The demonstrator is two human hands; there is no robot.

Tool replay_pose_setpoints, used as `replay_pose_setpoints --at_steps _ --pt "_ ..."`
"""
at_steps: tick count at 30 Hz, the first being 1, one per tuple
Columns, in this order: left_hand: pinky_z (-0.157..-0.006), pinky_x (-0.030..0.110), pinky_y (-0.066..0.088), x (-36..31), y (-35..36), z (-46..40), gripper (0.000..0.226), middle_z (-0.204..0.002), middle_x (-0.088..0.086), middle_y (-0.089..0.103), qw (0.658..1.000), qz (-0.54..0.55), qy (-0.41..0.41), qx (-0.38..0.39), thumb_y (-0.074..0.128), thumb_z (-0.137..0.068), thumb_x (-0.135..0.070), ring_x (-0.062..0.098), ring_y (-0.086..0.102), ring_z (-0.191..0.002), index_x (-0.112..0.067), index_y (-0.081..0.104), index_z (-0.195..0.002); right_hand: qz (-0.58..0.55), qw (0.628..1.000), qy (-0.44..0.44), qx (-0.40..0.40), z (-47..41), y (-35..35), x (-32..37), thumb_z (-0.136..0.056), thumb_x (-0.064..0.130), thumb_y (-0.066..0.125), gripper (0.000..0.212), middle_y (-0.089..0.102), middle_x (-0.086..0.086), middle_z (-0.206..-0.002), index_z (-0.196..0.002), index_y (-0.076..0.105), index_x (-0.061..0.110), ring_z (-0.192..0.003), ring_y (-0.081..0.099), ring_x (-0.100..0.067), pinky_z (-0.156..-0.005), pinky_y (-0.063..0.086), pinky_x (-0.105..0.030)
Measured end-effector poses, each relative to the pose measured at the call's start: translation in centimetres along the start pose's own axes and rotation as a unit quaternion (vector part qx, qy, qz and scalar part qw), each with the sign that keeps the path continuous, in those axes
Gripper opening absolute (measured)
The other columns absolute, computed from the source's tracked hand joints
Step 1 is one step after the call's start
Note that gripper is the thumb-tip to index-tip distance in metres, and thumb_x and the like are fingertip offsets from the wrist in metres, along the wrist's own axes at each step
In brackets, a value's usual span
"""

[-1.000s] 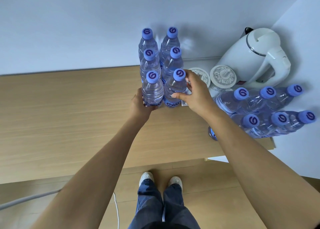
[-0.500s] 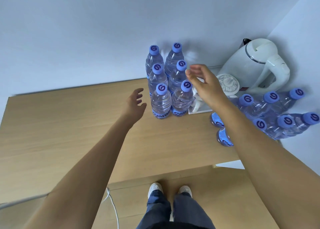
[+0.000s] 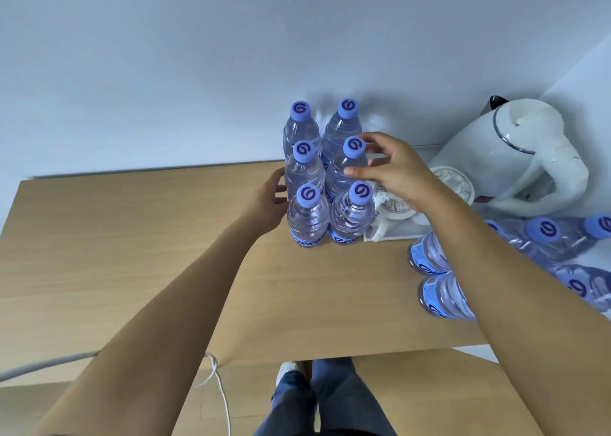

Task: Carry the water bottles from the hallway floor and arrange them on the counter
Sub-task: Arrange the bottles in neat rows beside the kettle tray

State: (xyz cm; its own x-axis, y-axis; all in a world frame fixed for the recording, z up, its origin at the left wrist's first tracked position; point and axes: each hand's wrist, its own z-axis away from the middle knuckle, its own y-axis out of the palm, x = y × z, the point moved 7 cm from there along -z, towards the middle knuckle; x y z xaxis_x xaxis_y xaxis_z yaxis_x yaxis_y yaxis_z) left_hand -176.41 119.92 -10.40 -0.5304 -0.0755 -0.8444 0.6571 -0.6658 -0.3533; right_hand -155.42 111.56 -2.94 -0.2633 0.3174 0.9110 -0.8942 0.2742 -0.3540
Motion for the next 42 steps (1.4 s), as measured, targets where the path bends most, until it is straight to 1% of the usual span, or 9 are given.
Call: replay_pose_setpoints --at_steps 6,9,13,17,23,28,31,37,42 --pt "-0.053 0.014 0.050 0.0 0.1 -0.8 0.059 -0.111 0.007 0.060 1.000 -0.007 0.011 -0.014 0.057 -0.088 0.003 -0.004 0.065 -0.067 -0.026 0.042 -0.137 0.043 0.999 -0.011 0.023 -1.1 -0.2 -0.6 -0.071 0.023 0.088 0.047 0.059 0.023 -0.091 -0.109 0.063 0.036 -0.081 0.053 0.004 -0.084 0.043 -0.024" --pt "-0.056 0.012 0.050 0.0 0.2 -0.8 0.059 -0.107 0.005 0.061 1.000 0.000 0.019 -0.018 0.060 -0.087 0.004 -0.009 0.063 -0.072 -0.025 0.044 -0.136 0.042 0.999 -0.019 0.025 -1.2 -0.1 -0.8 -0.070 0.025 0.088 0.047 0.061 0.021 -0.095 -0.109 0.063 0.037 -0.086 0.056 0.000 -0.085 0.044 -0.025" --pt "-0.058 0.015 0.051 0.1 0.1 -0.8 0.063 -0.113 0.004 0.059 1.000 0.008 0.002 0.005 0.059 -0.087 0.005 0.004 0.067 -0.078 -0.029 0.042 -0.139 0.038 0.998 -0.007 0.044 -1.0 -0.2 -0.6 -0.073 0.041 0.084 0.041 0.065 0.012 -0.110 -0.110 0.065 0.040 -0.101 0.061 -0.008 -0.089 0.048 -0.028" --pt "-0.081 0.041 0.055 -0.2 -1.5 -1.3 0.054 -0.125 0.009 0.057 0.999 -0.032 -0.007 -0.035 0.051 -0.093 0.001 0.024 0.063 -0.104 -0.024 0.043 -0.139 0.005 1.000 0.001 0.024 -1.3 -0.6 0.4 -0.088 0.058 0.062 0.015 0.070 0.009 -0.109 -0.094 0.067 0.045 -0.107 0.065 -0.010 -0.099 0.051 -0.040" --pt "-0.077 0.032 0.051 -2.2 -3.5 -3.1 0.053 -0.130 0.004 0.054 0.996 -0.002 -0.010 -0.085 0.058 -0.094 -0.012 0.020 0.061 -0.110 -0.026 0.039 -0.142 0.023 0.998 0.003 -0.055 -3.5 -2.3 0.9 -0.092 0.040 0.065 0.031 0.066 0.005 -0.104 -0.115 0.064 0.019 -0.091 0.063 -0.010 -0.080 0.046 -0.028" --pt "-0.071 0.021 0.050 -3.7 -2.9 -4.5 0.056 -0.125 0.004 0.055 0.999 0.021 -0.012 -0.043 0.058 -0.093 -0.006 0.012 0.064 -0.086 -0.026 0.038 -0.141 0.054 0.998 0.037 -0.011 -5.4 -1.7 -0.2 -0.086 0.030 0.076 0.052 0.059 -0.005 -0.124 -0.132 0.056 0.018 -0.109 0.058 -0.018 -0.085 0.044 -0.028" --pt "-0.072 0.025 0.049 -3.8 -2.8 -4.9 0.050 -0.120 0.005 0.057 0.998 0.022 -0.006 -0.051 0.054 -0.093 -0.001 0.017 0.062 -0.088 -0.024 0.041 -0.136 0.039 0.998 0.045 0.020 -6.2 -0.9 -1.0 -0.083 0.033 0.078 0.048 0.059 -0.002 -0.122 -0.123 0.055 0.023 -0.112 0.057 -0.017 -0.089 0.046 -0.029" --pt "-0.064 0.022 0.046 -3.5 -2.7 -5.3 0.047 -0.106 -0.004 0.057 0.998 0.016 -0.001 -0.061 0.052 -0.091 0.001 0.011 0.058 -0.082 -0.024 0.044 -0.130 0.025 0.999 0.028 0.016 -6.8 -0.9 -1.5 -0.079 0.035 0.081 0.041 0.055 0.009 -0.103 -0.108 0.053 0.028 -0.100 0.057 -0.014 -0.074 0.044 -0.023" --pt "-0.058 0.016 0.049 -3.3 -2.5 -5.1 0.051 -0.105 -0.012 0.056 0.998 0.044 -0.006 -0.050 0.050 -0.093 0.001 0.008 0.065 -0.079 -0.029 0.042 -0.133 0.023 0.999 0.031 0.009 -6.7 -0.9 -1.5 -0.079 0.034 0.081 0.042 0.057 0.009 -0.107 -0.111 0.054 0.028 -0.104 0.057 -0.013 -0.085 0.045 -0.027"
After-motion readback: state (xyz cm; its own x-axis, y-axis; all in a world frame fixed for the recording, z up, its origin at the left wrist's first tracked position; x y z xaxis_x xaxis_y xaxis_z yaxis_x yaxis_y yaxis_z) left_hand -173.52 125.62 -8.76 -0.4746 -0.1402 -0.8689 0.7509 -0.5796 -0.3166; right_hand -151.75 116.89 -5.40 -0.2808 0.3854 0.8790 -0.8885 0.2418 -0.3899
